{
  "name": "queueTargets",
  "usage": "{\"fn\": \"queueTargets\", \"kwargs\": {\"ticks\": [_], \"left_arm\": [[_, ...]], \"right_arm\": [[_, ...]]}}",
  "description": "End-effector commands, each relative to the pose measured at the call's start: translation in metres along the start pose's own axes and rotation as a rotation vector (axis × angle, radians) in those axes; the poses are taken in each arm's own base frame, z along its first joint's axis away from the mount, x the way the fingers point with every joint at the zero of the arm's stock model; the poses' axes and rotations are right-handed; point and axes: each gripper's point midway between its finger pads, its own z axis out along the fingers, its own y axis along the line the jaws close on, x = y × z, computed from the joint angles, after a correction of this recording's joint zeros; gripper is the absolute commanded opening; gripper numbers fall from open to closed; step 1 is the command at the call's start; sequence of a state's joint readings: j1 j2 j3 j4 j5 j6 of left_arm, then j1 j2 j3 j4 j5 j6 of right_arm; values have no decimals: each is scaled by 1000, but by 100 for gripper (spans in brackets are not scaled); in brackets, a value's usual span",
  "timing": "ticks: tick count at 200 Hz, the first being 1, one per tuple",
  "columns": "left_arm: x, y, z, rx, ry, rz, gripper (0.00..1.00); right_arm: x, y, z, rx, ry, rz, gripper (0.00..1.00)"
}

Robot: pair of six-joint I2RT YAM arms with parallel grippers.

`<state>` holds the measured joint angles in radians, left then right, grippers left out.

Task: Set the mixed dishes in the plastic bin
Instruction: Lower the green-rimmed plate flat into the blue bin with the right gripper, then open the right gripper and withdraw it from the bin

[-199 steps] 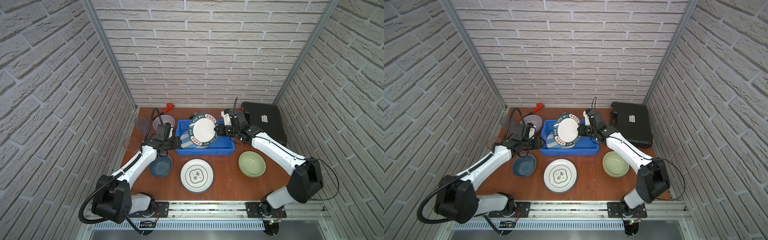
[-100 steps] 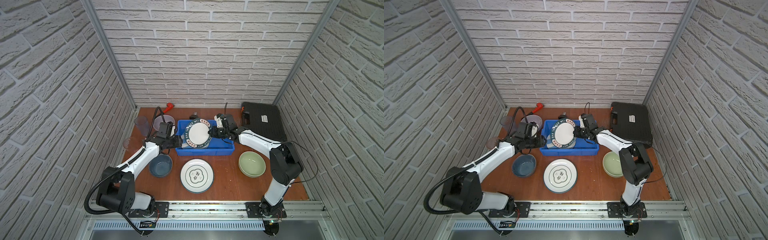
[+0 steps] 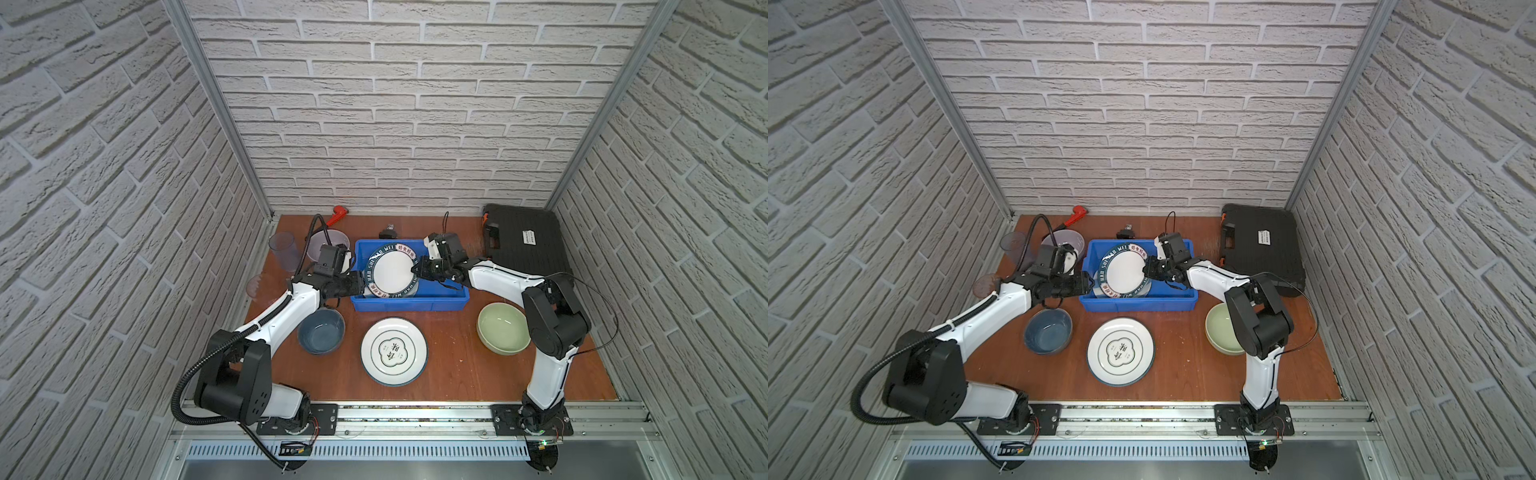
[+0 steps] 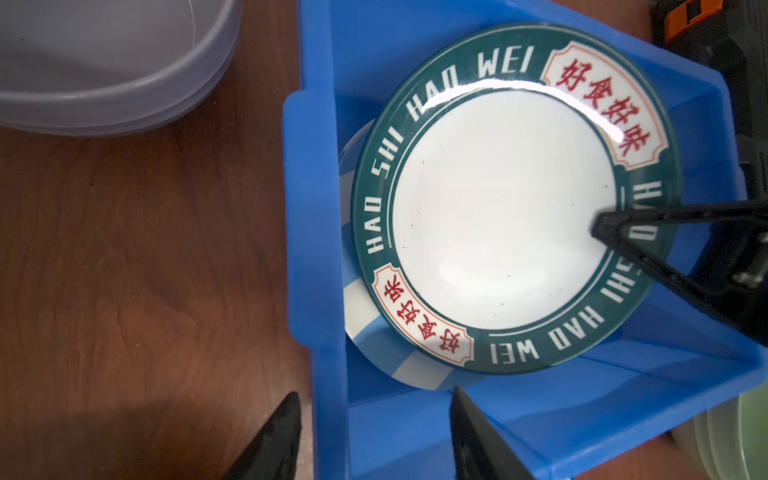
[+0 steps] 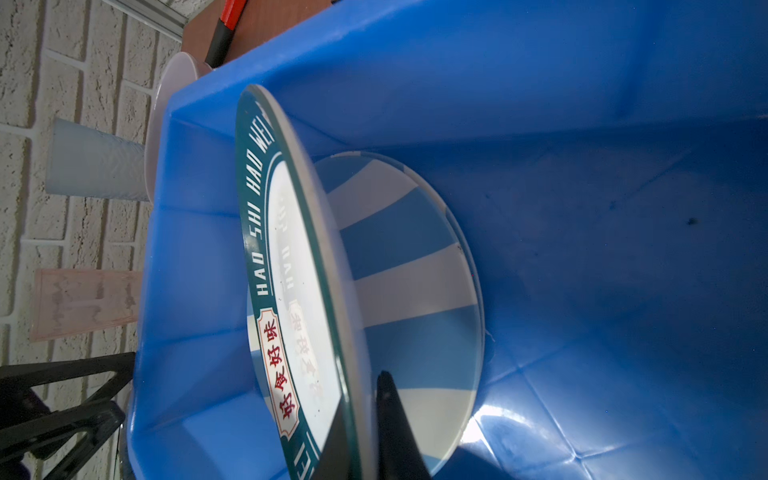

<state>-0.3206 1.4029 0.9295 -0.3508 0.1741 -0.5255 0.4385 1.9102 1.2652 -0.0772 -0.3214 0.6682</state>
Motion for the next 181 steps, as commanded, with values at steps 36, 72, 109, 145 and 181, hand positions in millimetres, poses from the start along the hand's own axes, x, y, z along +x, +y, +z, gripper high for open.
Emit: {"fn": "queueTargets", "kwargs": {"ticks": [36, 72, 109, 145, 181], "left_arm": [[-16, -6, -5, 24, -49, 14, 58], [-15, -5, -7, 20, -49, 16, 58], [-13, -4, -9, 14, -47, 20, 58], [-12, -4, -11, 16, -50, 20, 58], [-12, -4, -15, 14, -54, 18, 58]], "right_arm": [[-8, 24, 5, -97, -6, -29, 18], [-2, 14, 9, -63, 17, -35, 25], [1, 6, 10, -14, 35, -62, 29], [4, -5, 10, 50, 56, -91, 32], [6, -11, 10, 89, 75, -122, 37]]}}
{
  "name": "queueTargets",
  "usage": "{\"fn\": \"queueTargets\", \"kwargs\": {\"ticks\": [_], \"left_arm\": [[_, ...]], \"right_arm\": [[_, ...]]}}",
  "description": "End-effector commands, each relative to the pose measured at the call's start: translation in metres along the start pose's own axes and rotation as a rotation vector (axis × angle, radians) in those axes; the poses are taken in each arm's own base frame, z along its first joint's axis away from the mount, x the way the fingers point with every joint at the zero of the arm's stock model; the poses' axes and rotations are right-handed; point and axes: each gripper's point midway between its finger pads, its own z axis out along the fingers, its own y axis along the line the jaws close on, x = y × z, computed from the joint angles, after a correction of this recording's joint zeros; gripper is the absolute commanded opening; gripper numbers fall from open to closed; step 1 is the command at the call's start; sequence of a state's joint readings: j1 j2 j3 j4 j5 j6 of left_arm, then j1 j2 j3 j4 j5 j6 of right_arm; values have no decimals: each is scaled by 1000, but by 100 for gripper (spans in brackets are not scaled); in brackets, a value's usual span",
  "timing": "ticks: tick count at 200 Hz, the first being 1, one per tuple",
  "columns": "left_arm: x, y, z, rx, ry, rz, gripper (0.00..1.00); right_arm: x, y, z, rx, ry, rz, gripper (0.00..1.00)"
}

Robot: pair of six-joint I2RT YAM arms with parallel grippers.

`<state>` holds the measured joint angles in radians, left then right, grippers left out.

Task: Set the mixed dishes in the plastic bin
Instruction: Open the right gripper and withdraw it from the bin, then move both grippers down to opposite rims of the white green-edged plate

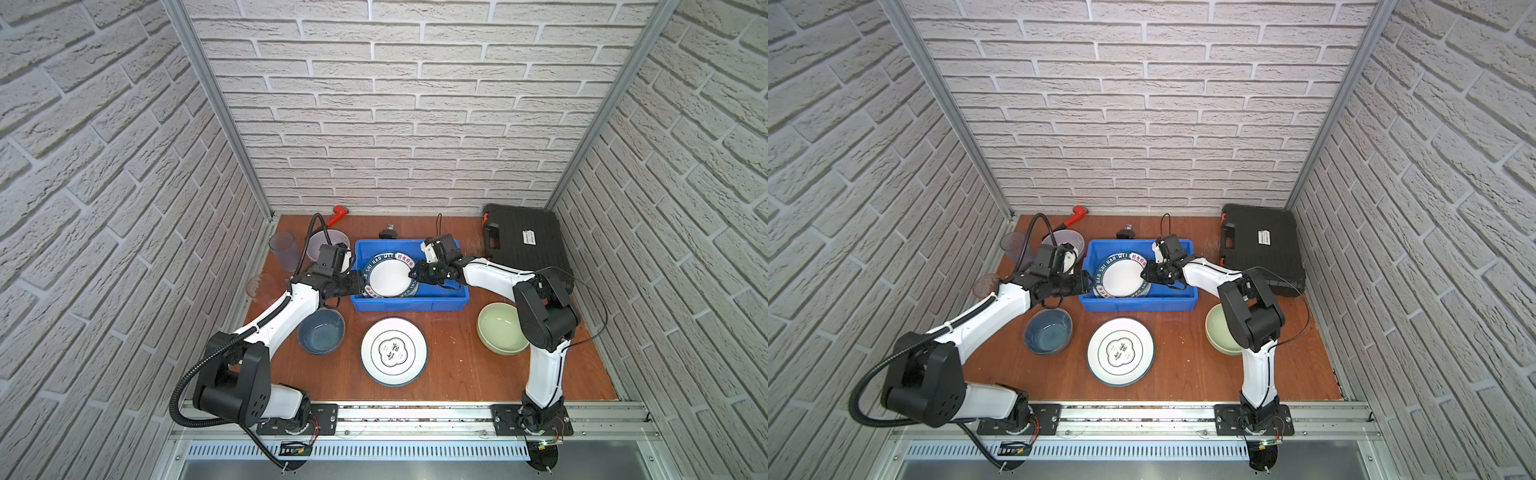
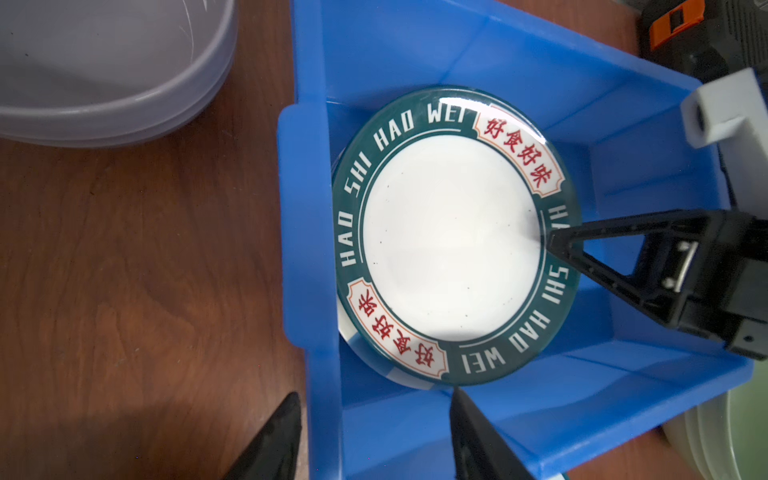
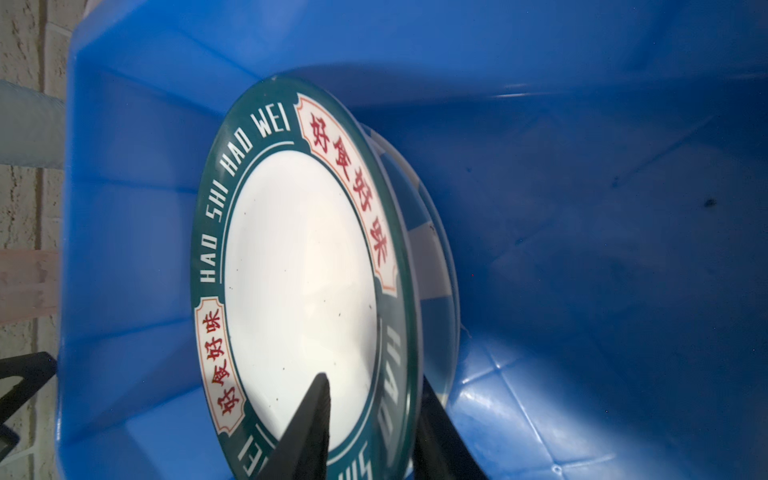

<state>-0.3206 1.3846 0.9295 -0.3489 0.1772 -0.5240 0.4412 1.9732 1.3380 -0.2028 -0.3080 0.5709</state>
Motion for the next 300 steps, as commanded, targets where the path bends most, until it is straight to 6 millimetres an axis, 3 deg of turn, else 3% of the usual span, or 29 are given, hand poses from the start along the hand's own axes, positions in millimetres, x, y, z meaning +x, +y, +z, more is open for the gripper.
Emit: {"fn": "queueTargets", "kwargs": {"ticks": [1, 33, 38, 65, 118, 123, 172, 201, 224, 252, 300], "left_arm": [[-9, -2, -10, 5, -38, 14, 58], [-9, -3, -15, 9, -44, 12, 58], [-9, -3, -16, 9, -46, 12, 58], [-9, -4, -22, 10, -52, 15, 59], [-1, -7, -39, 23, -48, 12, 59], [0, -7, -41, 24, -49, 13, 60], [25, -12, -55, 40, -10, 20, 59], [43, -17, -61, 31, 19, 51, 59], [58, -24, -66, 17, 34, 92, 57], [83, -24, -65, -2, 83, 101, 54], [130, -18, -55, -41, 173, 95, 47]], "right_arm": [[-5, 4, -3, 18, -10, -57, 37], [-3, 3, -4, 25, -1, -65, 39], [3, -4, 6, 38, 23, -57, 39], [5, -5, 9, 41, 37, -58, 39], [3, -5, 0, 63, 28, -87, 43], [-3, 3, -12, 53, 1, -102, 44], [-13, 19, -53, 53, -56, -172, 47], [-9, 28, -84, 40, -85, -199, 47], [9, 43, -113, 23, -97, -246, 46], [52, 54, -136, 38, -85, -316, 43], [132, 37, -146, 50, -7, -296, 35]]}}
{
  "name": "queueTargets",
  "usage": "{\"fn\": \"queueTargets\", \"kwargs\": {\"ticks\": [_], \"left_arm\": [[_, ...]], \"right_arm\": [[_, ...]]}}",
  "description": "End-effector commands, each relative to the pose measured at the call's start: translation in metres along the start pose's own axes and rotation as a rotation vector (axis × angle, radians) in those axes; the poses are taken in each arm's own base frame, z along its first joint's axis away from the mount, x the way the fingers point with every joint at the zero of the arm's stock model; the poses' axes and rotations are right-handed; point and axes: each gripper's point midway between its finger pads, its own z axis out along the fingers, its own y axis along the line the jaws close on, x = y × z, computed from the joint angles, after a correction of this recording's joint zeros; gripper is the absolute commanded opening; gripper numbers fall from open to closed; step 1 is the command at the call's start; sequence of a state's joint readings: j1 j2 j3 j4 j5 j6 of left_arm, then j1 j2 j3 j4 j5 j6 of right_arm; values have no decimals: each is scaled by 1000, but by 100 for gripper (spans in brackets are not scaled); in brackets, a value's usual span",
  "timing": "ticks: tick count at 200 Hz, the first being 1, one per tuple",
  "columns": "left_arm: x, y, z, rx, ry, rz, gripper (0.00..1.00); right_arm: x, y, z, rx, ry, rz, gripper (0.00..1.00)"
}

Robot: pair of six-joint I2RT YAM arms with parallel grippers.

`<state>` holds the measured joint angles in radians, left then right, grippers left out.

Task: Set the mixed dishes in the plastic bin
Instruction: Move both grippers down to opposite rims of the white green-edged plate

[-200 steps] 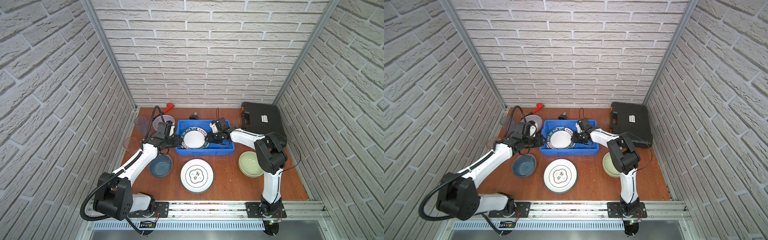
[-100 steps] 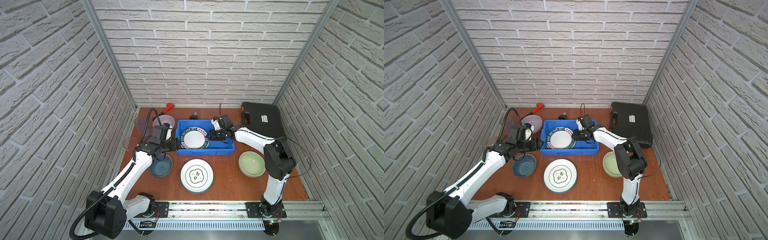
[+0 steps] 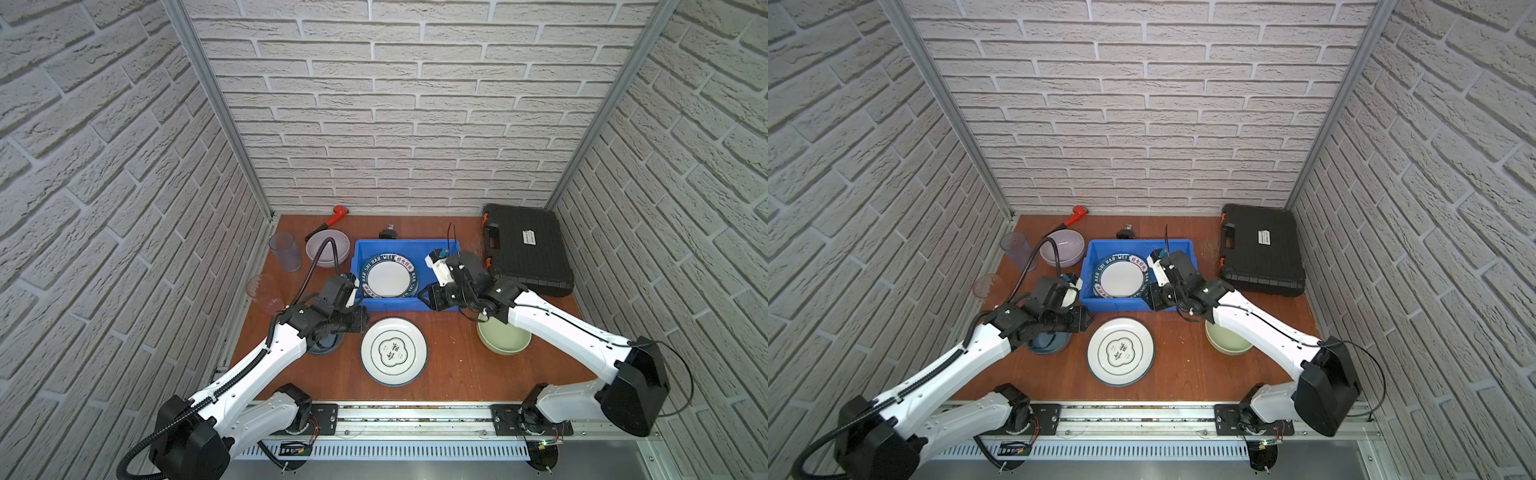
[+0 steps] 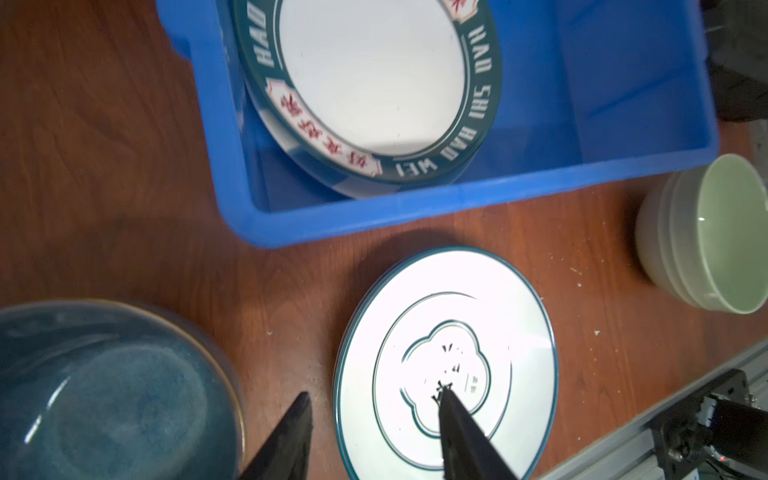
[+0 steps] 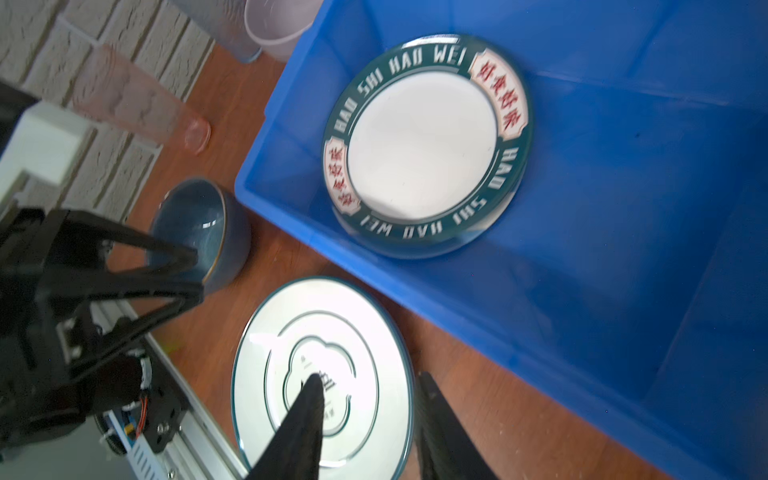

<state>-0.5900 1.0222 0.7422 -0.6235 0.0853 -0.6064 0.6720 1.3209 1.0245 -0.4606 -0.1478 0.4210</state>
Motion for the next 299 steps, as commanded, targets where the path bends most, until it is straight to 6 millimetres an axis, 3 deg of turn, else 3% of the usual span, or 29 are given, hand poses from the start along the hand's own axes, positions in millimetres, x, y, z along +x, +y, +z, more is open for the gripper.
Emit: {"fn": "queueTargets", "kwargs": {"ticks": [1, 35, 91, 200, 299], "left_arm": [[20, 7, 5, -48, 33, -30, 47], [33, 3, 13, -60, 40, -26, 44], [48, -1, 28, -69, 70, -26, 37], [72, 8, 52, -106, 127, -26, 27], [82, 8, 62, -95, 154, -36, 23]], "right_arm": [[37, -12, -2, 52, 44, 46, 35], [77, -22, 4, 95, 91, 81, 32], [110, -27, 30, 92, 159, 141, 29], [135, -15, 68, 45, 249, 177, 27], [130, -4, 64, -13, 230, 199, 24]]}}
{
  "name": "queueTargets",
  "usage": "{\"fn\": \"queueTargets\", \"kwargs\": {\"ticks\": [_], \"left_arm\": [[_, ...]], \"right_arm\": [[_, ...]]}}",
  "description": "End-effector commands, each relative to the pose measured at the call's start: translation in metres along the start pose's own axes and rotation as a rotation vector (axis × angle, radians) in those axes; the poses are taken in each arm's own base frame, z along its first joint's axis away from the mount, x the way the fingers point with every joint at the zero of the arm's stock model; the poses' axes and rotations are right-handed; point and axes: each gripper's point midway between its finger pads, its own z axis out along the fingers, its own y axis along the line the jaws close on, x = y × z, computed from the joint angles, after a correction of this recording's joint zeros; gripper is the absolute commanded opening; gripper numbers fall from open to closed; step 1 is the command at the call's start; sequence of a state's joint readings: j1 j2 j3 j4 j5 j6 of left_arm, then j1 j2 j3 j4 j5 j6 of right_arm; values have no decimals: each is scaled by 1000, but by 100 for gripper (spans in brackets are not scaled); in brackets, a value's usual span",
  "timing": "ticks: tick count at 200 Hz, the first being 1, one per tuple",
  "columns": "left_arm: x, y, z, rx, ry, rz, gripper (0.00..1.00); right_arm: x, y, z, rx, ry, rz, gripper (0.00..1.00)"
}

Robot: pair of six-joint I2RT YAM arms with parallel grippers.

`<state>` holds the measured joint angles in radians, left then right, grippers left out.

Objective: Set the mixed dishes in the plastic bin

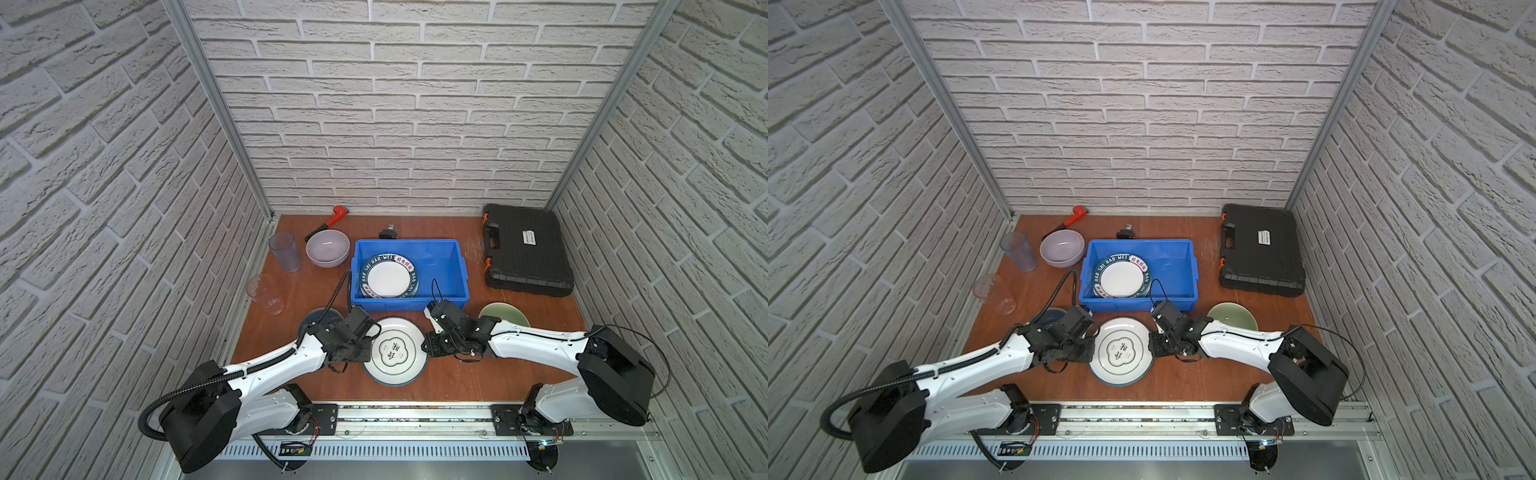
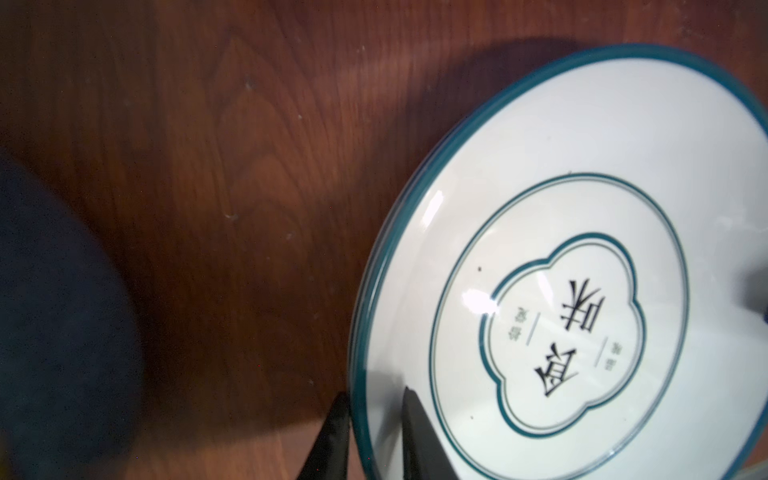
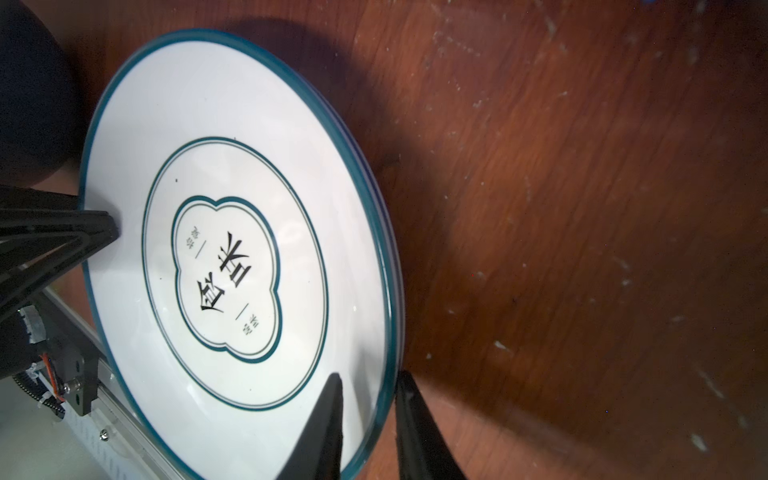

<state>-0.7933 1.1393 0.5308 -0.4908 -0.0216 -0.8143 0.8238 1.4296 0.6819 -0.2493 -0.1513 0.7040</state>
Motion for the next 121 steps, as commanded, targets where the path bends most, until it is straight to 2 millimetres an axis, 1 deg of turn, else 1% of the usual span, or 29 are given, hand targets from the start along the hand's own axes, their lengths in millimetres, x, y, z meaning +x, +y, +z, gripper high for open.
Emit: {"fn": "queueTargets", "kwargs": {"ticks": [1, 36, 62, 94, 121], "left_arm": [[-1, -5, 4, 24, -9, -2, 23], [-1, -7, 6, 31, -10, -2, 23], [-1, -10, 8, 45, -7, -4, 23], [0, -12, 9, 57, -6, -6, 23], [1, -14, 11, 69, -4, -10, 23]], "right_arm": [[-4, 17, -8, -77, -28, -4, 24], [-8, 29, -16, -143, -55, -6, 24], [-7, 34, -13, -183, -59, 3, 24], [-5, 35, -7, -208, -55, 21, 24], [-7, 46, -8, -287, -81, 31, 24]]}}
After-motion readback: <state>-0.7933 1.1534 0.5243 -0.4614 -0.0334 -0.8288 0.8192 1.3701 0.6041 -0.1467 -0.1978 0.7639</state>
